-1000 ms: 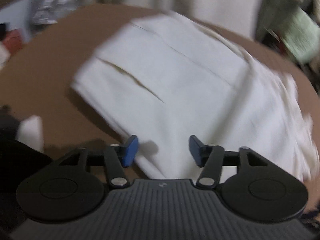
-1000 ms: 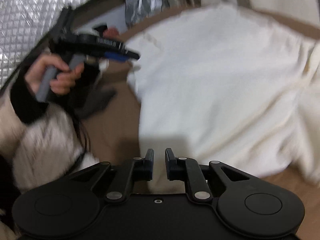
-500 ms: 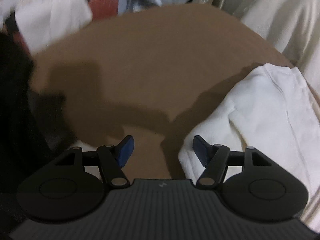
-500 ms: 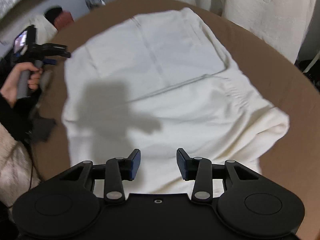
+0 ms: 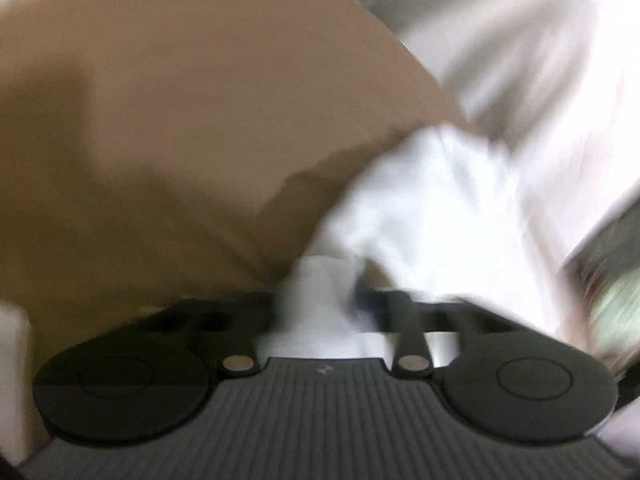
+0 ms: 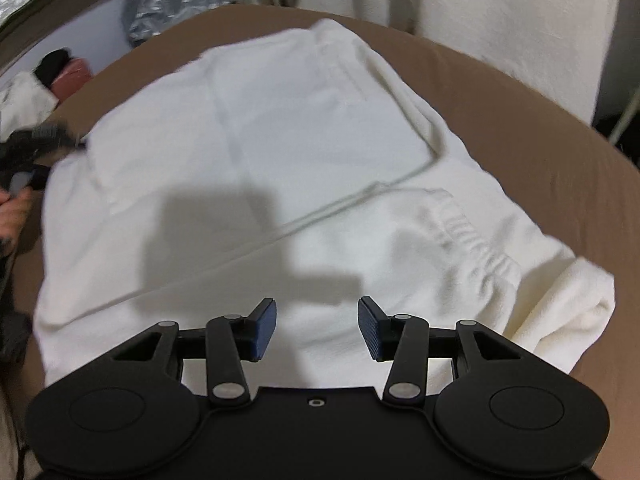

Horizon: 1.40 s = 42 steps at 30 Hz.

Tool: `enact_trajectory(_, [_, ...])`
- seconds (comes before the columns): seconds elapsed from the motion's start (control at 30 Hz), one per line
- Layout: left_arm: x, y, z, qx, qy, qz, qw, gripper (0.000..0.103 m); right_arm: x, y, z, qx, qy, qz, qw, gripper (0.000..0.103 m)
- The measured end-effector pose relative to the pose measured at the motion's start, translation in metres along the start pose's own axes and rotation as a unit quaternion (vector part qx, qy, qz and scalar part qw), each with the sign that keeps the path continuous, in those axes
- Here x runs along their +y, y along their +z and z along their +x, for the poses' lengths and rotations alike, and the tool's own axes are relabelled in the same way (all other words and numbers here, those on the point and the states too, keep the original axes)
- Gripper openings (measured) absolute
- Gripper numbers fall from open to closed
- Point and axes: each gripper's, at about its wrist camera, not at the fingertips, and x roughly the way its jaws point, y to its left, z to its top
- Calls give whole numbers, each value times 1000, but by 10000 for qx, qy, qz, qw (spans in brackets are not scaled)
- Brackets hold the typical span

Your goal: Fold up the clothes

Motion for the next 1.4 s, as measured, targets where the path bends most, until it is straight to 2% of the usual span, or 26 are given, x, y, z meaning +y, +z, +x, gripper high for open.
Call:
enact_trajectory(0.07, [-45, -10, -25, -669, 131, 1056, 9921, 17, -10, 2, 6, 58, -52, 109, 9999, 51])
enact_trajectory(0.1, [-64, -14, -36, -887, -60, 1346, 9869, 17, -13, 2, 9, 86, -95, 104, 9999, 51])
enact_trajectory(0.17, [-90, -23, -55, -975, -872, 1609, 9783, 17, -19, 2, 14, 138, -170, 116, 9997, 51])
enact_trajectory(0.2, [-98, -27, -59, -1011, -1024, 1764, 9737, 17, -22, 2, 15, 163, -203, 129, 9996, 51])
enact_trajectory(0.3, [-114, -39, -62, -1146, -752, 2302, 9634, 18, -28, -1, 20, 213, -270, 229, 9991, 51])
enact_trajectory(0.33, [-113, -41, -64, -1196, -558, 2335, 9634, 18, -29, -3, 22, 233, -278, 250, 9990, 51])
enact_trajectory(0.43, [-76, -25, -64, -1271, 688, 1546, 9774, 19, -29, -9, 28, 297, -298, 279, 9987, 51])
enact_trajectory(0.47, [-59, -17, -60, -1171, 1074, 1178, 9802, 22, -28, -12, 29, 317, -307, 270, 9987, 51])
enact_trajectory(0.5, [-37, -9, -52, -922, 1285, 716, 9848, 30, -28, -15, 30, 327, -312, 264, 9986, 52])
enact_trajectory(0.53, [-13, -3, -44, -632, 1379, 222, 9882, 29, -27, -17, 31, 329, -312, 264, 9986, 52])
enact_trajectory(0.6, [8, 1, -41, -439, 1480, -214, 9878, 32, -28, -21, 33, 308, -318, 260, 9987, 53])
enact_trajectory(0.7, [27, 2, -43, -329, 1590, -617, 9848, 55, -29, -23, 34, 288, -313, 263, 9988, 54])
enact_trajectory(0.83, [53, 3, -44, -167, 1689, -1161, 9786, 71, -31, -21, 35, 329, -308, 294, 9986, 54])
enact_trajectory(0.9, [67, 2, -32, -43, 1454, -1619, 9760, 71, -30, -22, 35, 322, -325, 289, 9985, 55])
enact_trajectory(0.97, [80, 3, -17, 22, 1224, -2086, 9703, 78, -29, -22, 34, 314, -342, 284, 9985, 55])
enact_trajectory(1.0, [86, 4, -11, -29, 1177, -2275, 9666, 86, -27, -23, 34, 307, -349, 278, 9985, 56])
enact_trajectory(1.03, [85, 6, -5, -54, 1127, -2230, 9683, 93, -26, -24, 33, 300, -357, 273, 9985, 56])
enact_trajectory(1.07, [79, 9, 2, -56, 1074, -1980, 9743, 90, -26, -24, 32, 291, -367, 267, 9985, 56])
enact_trajectory(1.1, [70, 11, 3, -76, 817, -1737, 9814, 47, -26, -24, 32, 283, -377, 261, 9985, 56])
enact_trajectory(1.13, [59, 13, 0, -111, 380, -1500, 9879, 11, -25, -23, 31, 273, -382, 229, 9986, 56])
enact_trajectory(1.2, [37, 17, -7, -182, -495, -1013, 9935, 10, -20, -24, 28, 235, -361, 11, 9991, 56])
enact_trajectory(1.23, [23, 17, -17, -299, -931, -742, 9924, 10, -17, -24, 27, 216, -351, -98, 9991, 56])
enact_trajectory(1.27, [5, 14, -32, -487, -1364, -448, 9884, 11, -15, -25, 25, 204, -344, -193, 9990, 56])
enact_trajectory(1.33, [-31, 9, -62, -859, -2215, 144, 9713, 12, -12, -27, 23, 224, -347, -279, 9988, 56])
enact_trajectory(1.37, [-48, 1, -68, -735, -2535, 403, 9637, 12, -12, -28, 22, 231, -334, -250, 9989, 56])
enact_trajectory(1.4, [-65, -13, -66, -342, -2765, 627, 9584, 14, -12, -29, 22, 232, -329, -216, 9990, 56])
